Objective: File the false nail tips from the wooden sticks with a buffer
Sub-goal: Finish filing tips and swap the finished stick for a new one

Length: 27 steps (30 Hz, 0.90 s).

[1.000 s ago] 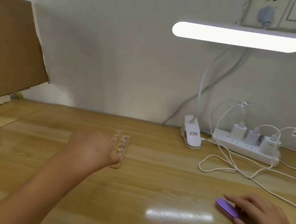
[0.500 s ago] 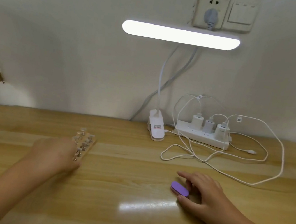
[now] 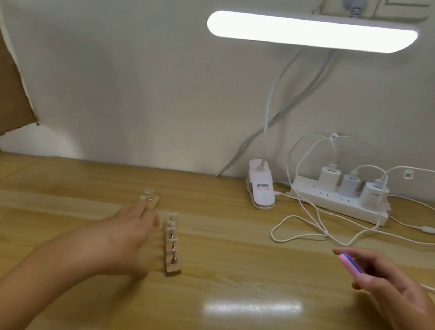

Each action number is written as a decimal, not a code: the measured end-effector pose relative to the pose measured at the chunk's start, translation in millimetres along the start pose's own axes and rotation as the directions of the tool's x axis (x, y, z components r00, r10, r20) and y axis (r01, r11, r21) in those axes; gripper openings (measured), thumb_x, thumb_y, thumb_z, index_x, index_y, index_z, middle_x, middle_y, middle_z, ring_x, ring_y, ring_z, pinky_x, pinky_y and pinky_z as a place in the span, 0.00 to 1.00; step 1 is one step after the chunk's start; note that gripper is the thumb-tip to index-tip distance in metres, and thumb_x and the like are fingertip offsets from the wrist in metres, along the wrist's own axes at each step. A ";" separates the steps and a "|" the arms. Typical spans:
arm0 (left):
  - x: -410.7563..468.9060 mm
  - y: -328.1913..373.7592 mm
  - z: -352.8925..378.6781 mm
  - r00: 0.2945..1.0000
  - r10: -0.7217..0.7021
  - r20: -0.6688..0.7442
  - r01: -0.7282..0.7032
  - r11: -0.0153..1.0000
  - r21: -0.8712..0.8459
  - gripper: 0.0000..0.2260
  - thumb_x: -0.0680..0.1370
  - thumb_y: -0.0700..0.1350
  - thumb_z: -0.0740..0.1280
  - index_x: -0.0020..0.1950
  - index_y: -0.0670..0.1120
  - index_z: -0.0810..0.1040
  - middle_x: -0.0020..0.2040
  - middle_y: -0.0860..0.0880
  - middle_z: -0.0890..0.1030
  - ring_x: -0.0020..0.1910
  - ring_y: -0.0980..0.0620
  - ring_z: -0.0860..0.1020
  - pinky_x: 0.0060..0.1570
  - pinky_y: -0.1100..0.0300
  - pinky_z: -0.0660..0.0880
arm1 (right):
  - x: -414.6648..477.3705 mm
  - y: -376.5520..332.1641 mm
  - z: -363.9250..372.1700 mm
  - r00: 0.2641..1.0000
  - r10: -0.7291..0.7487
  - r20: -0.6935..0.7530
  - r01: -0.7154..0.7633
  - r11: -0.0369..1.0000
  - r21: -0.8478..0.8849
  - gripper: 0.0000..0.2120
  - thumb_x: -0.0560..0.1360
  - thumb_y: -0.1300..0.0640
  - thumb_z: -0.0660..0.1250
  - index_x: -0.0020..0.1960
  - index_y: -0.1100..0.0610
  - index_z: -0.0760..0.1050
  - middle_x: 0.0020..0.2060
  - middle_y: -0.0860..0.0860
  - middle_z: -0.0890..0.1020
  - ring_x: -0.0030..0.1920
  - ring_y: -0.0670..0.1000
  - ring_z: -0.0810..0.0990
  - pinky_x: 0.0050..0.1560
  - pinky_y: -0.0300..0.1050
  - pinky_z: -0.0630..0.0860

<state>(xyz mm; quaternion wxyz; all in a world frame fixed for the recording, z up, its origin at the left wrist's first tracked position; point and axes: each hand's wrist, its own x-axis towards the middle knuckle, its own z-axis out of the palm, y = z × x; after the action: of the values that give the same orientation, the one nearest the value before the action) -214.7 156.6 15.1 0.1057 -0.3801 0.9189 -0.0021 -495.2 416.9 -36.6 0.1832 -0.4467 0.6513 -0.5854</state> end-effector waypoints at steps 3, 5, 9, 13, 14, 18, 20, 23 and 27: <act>10.8 -4.6 8.4 0.987 0.050 -0.154 -0.049 0.999 0.008 0.45 0.72 0.53 0.68 0.78 0.51 0.40 0.77 0.51 0.48 0.76 0.51 0.48 0.74 0.58 0.55 | 9.9 12.1 -8.4 0.998 0.051 0.031 -0.056 0.981 0.184 0.20 0.65 0.58 0.64 0.55 0.48 0.82 0.43 0.48 0.81 0.38 0.46 0.78 0.39 0.33 0.76; 16.4 -5.4 13.1 0.989 0.045 -0.140 -0.058 0.994 -0.088 0.46 0.72 0.53 0.66 0.77 0.53 0.34 0.79 0.53 0.48 0.77 0.53 0.44 0.76 0.55 0.52 | 18.3 20.0 -11.2 0.995 0.096 0.036 -0.102 0.951 0.291 0.20 0.63 0.61 0.62 0.50 0.48 0.83 0.39 0.48 0.81 0.34 0.46 0.78 0.36 0.36 0.79; 25.9 -4.8 18.6 0.984 0.041 -0.173 -0.060 0.992 -0.110 0.46 0.72 0.55 0.65 0.77 0.55 0.34 0.74 0.54 0.64 0.72 0.56 0.48 0.71 0.56 0.48 | 25.2 27.4 -10.6 0.989 0.129 0.073 -0.147 0.901 0.407 0.18 0.65 0.60 0.62 0.50 0.49 0.83 0.38 0.50 0.82 0.35 0.47 0.79 0.32 0.39 0.78; 23.4 3.5 16.0 0.973 0.064 -0.221 -0.120 0.961 -0.249 0.44 0.72 0.55 0.68 0.79 0.57 0.40 0.59 0.64 0.66 0.61 0.62 0.52 0.64 0.61 0.48 | 24.0 26.5 -7.0 0.986 0.113 0.121 -0.156 0.881 0.448 0.16 0.67 0.61 0.61 0.48 0.51 0.84 0.35 0.52 0.81 0.33 0.47 0.79 0.31 0.39 0.78; 20.7 8.9 15.8 0.968 0.097 -0.233 -0.161 0.949 -0.272 0.44 0.73 0.54 0.69 0.78 0.58 0.42 0.57 0.67 0.66 0.58 0.64 0.52 0.64 0.61 0.48 | 24.4 25.6 -5.7 0.984 0.110 0.139 -0.163 0.874 0.459 0.16 0.67 0.61 0.61 0.48 0.51 0.84 0.35 0.52 0.81 0.33 0.47 0.79 0.31 0.39 0.78; 0.7 46.2 14.1 0.926 0.338 -0.170 -0.377 0.863 -0.337 0.39 0.73 0.55 0.72 0.73 0.69 0.48 0.53 0.75 0.67 0.54 0.72 0.55 0.69 0.63 0.47 | 24.9 21.5 -1.3 0.974 0.112 0.198 -0.201 0.832 0.516 0.17 0.68 0.62 0.59 0.48 0.52 0.85 0.35 0.53 0.80 0.33 0.47 0.79 0.31 0.40 0.78; -12.3 66.8 15.0 0.874 0.475 -0.100 -0.469 0.775 -0.424 0.35 0.72 0.54 0.73 0.70 0.73 0.55 0.56 0.74 0.69 0.59 0.68 0.59 0.68 0.63 0.56 | 24.6 19.2 -1.2 0.968 0.110 0.228 -0.216 0.828 0.517 0.17 0.68 0.61 0.61 0.51 0.53 0.84 0.36 0.54 0.80 0.35 0.48 0.80 0.32 0.42 0.78; -29.8 92.6 22.7 0.779 0.621 -0.086 -0.566 0.637 -0.523 0.25 0.74 0.54 0.72 0.67 0.68 0.67 0.57 0.69 0.73 0.64 0.63 0.63 0.68 0.60 0.61 | 21.2 16.3 -2.4 0.959 0.093 0.269 -0.220 0.841 0.495 0.20 0.64 0.57 0.68 0.56 0.53 0.82 0.41 0.55 0.82 0.41 0.49 0.82 0.38 0.42 0.80; -43.9 113.5 29.5 0.741 0.658 -0.135 -0.579 0.525 -0.623 0.16 0.76 0.50 0.71 0.62 0.61 0.76 0.52 0.65 0.79 0.64 0.58 0.67 0.69 0.56 0.62 | 11.0 7.8 -0.2 0.950 0.055 0.308 -0.192 0.880 0.435 0.22 0.67 0.55 0.69 0.61 0.52 0.80 0.46 0.55 0.82 0.46 0.49 0.80 0.43 0.41 0.80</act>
<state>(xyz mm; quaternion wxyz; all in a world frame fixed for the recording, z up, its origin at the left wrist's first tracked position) -258.0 270.3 -14.8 0.0197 -0.0404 0.9300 0.3648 -504.1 407.6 -40.7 0.4131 -0.4277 0.4882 -0.6388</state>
